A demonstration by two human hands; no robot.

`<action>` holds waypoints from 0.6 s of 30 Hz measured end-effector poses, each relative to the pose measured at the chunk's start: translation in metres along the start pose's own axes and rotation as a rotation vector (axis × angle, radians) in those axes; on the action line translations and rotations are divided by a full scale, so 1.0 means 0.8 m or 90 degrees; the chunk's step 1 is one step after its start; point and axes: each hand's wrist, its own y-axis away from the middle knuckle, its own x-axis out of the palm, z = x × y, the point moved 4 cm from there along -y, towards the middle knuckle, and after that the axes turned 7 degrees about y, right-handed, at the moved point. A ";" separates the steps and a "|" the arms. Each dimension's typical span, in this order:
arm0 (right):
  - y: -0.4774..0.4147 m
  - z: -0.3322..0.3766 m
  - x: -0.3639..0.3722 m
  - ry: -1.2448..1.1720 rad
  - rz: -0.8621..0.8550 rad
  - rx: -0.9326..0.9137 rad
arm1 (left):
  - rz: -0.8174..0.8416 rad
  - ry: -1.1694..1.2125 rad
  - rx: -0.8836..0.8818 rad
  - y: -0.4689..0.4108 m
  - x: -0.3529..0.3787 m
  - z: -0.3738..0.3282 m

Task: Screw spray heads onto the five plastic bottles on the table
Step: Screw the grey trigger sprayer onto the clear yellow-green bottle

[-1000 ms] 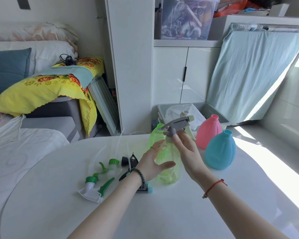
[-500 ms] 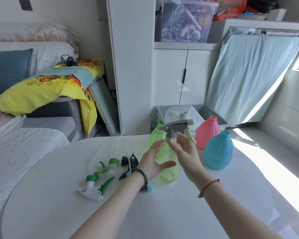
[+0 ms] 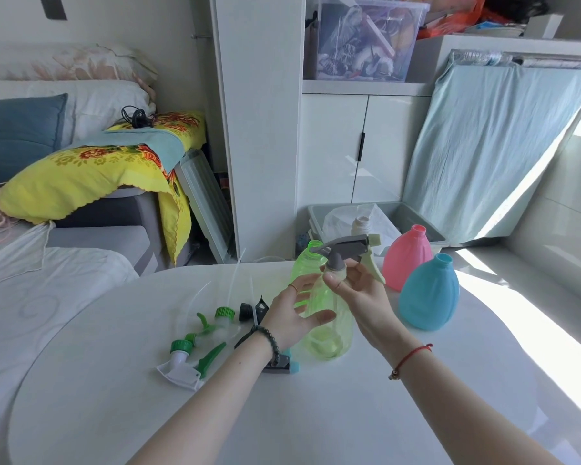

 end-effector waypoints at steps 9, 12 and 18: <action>0.002 0.001 0.003 0.001 -0.007 -0.058 | -0.008 0.002 0.005 0.002 0.000 -0.002; 0.003 0.002 0.002 -0.015 0.017 -0.032 | -0.008 -0.001 0.011 0.003 0.000 -0.004; 0.002 -0.002 0.002 -0.019 -0.035 -0.043 | -0.017 0.001 0.010 0.003 0.002 -0.006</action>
